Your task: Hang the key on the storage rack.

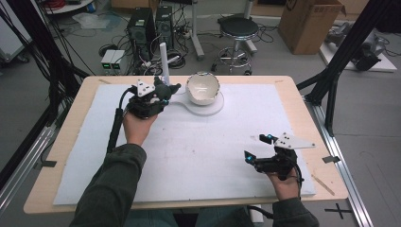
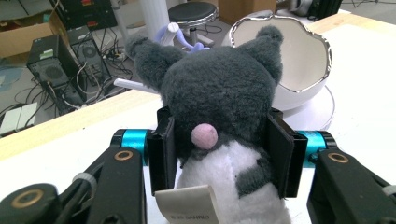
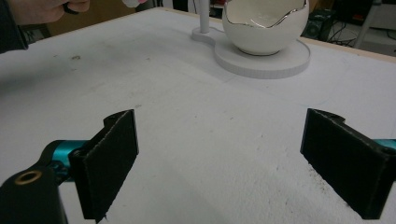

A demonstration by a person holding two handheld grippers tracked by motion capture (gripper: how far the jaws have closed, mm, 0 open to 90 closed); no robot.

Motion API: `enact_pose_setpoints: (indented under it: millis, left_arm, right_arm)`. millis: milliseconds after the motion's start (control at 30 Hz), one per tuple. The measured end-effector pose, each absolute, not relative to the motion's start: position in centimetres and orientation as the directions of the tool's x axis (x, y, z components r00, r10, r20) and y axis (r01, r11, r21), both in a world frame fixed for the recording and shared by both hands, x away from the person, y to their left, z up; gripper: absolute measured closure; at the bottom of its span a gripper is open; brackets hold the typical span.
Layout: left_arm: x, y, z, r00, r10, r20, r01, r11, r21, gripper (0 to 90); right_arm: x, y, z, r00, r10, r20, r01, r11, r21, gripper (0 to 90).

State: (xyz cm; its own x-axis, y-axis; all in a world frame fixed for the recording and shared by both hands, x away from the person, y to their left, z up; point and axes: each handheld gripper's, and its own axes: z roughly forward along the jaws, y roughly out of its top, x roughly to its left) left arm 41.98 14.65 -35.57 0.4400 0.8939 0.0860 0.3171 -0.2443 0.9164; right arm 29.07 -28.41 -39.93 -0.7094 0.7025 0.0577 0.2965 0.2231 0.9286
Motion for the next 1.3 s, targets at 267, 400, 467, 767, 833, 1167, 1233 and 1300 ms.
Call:
enact_pose_setpoints:
  millis: [267,400,467,767,833,1167,1233,1300]
  left_arm:
    - [42.1,14.8,-36.5,0.431,0.9,0.065,0.338,-0.228,0.913,50.9]
    - [42.2,14.8,-36.7,0.428,0.901,0.063,0.342,-0.226,0.912,50.8]
    - [42.3,14.8,-36.7,0.428,0.902,0.057,0.35,-0.224,0.91,50.3]
    - [42.5,14.8,-37.3,0.419,0.906,0.051,0.363,-0.219,0.906,49.4]
    - [42.5,14.7,-37.4,0.421,0.906,0.053,0.364,-0.222,0.904,49.1]
    - [42.6,14.8,-37.7,0.409,0.912,0.041,0.369,-0.206,0.906,47.4]
    - [42.6,14.9,-37.8,0.41,0.911,0.04,0.372,-0.208,0.904,47.2]
    - [42.6,14.9,-37.8,0.412,0.91,0.037,0.37,-0.204,0.906,47.2]
  right_arm:
    - [29.0,-28.4,-39.9,-0.708,0.703,0.063,0.299,0.218,0.929,10.5]
    - [29.1,-28.4,-39.9,-0.709,0.703,0.057,0.294,0.221,0.93,10.5]
    - [29.1,-28.3,-39.9,-0.709,0.702,0.063,0.299,0.219,0.929,10.5]
    - [29.1,-28.4,-39.9,-0.712,0.7,0.058,0.291,0.218,0.932,10.5]
    - [29.1,-28.3,-39.9,-0.709,0.702,0.062,0.295,0.216,0.931,10.5]
    - [29.1,-28.4,-39.9,-0.713,0.699,0.055,0.288,0.221,0.932,10.5]
    - [29.1,-28.3,-39.9,-0.713,0.699,0.057,0.291,0.22,0.931,10.5]
    - [29.1,-28.3,-39.9,-0.713,0.699,0.057,0.29,0.221,0.931,10.5]
